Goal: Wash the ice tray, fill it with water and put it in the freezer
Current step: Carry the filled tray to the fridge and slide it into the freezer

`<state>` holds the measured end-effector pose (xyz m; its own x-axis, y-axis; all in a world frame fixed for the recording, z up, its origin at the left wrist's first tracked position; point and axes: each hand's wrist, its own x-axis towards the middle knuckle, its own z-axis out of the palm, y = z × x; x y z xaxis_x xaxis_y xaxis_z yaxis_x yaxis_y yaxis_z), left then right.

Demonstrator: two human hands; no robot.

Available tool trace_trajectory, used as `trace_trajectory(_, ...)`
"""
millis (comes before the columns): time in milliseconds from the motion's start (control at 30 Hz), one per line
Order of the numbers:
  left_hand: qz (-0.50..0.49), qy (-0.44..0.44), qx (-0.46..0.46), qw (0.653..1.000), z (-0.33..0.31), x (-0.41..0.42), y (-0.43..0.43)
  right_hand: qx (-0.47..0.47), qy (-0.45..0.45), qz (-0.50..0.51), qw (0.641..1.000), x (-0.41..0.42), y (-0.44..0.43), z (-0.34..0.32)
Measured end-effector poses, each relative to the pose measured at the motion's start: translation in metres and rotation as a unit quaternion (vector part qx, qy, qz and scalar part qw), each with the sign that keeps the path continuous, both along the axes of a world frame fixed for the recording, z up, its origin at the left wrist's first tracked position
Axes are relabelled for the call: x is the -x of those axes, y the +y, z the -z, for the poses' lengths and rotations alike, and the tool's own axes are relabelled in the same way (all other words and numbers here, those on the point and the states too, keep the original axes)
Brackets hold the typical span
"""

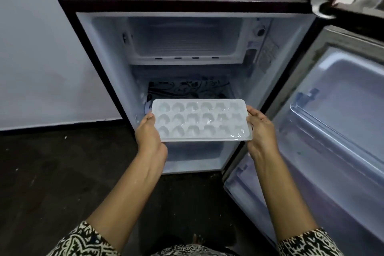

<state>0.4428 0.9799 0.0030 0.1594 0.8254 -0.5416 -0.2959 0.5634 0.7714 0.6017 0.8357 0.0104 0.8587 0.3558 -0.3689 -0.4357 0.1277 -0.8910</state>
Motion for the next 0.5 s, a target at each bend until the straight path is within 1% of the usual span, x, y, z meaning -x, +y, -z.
trace_trajectory(300, -0.049, -0.014, -0.005, 0.999, -0.016, -0.029, 0.051, -0.008, -0.004, -0.049, 0.999, -0.041, 0.065, -0.011)
trace_trajectory(500, -0.038, -0.021, -0.031, 0.999, -0.028, -0.052, 0.093, -0.015, -0.031, -0.062, 0.997, -0.068, 0.111, -0.023)
